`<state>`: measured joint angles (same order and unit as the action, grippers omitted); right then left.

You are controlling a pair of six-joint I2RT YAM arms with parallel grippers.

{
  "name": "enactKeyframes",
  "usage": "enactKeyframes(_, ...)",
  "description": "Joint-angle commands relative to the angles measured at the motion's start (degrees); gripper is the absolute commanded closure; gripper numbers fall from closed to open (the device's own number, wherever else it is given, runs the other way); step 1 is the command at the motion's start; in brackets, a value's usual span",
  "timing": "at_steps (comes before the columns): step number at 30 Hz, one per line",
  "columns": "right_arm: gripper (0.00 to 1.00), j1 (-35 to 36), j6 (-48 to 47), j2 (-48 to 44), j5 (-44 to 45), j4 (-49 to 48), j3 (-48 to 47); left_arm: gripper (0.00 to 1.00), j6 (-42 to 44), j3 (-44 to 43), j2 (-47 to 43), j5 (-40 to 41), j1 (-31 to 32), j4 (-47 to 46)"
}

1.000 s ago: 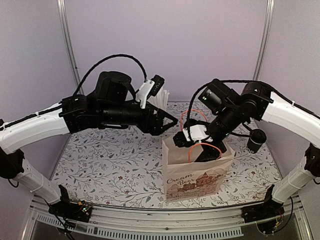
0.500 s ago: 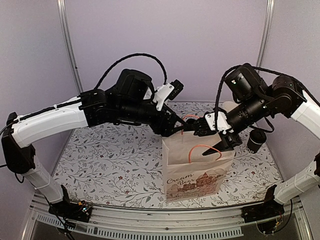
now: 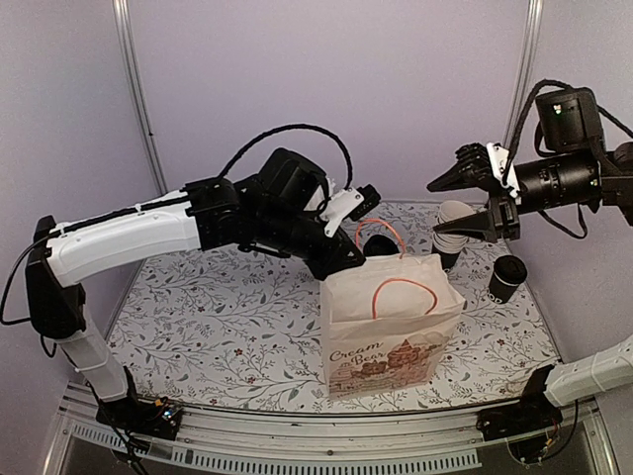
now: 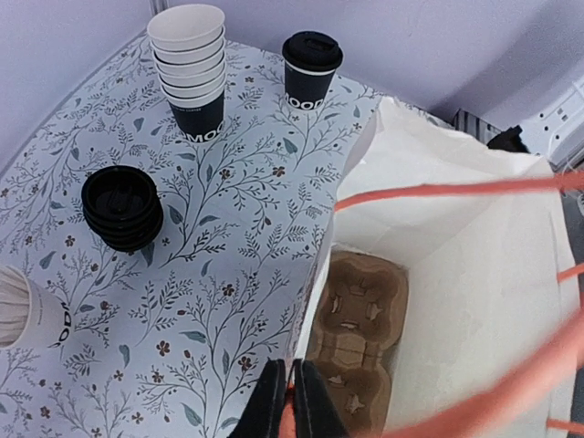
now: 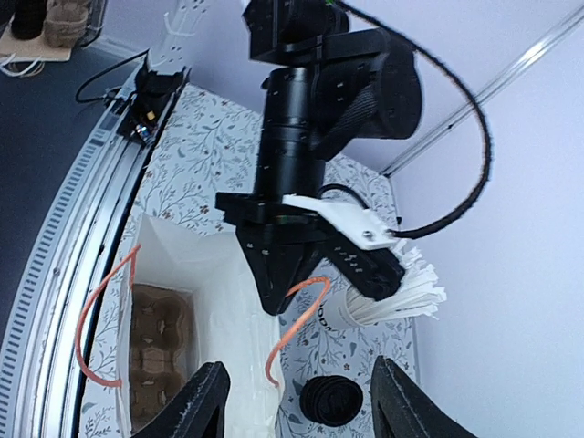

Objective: Pack the takeout coffee

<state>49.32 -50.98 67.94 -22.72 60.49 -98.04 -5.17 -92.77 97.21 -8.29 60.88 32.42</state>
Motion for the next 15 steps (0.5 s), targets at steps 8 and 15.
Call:
enactKeyframes(8,0.45,-22.6,12.9,-12.6,-1.3,-22.7,21.7,1.0,6.2,-3.3,-4.8,13.2,-0.1,9.8)
enactKeyframes(15,0.45,-31.7,20.7,-18.2,-5.3,-36.3,43.8,1.0,12.9,0.1,-12.4,22.5,0.2,10.0)
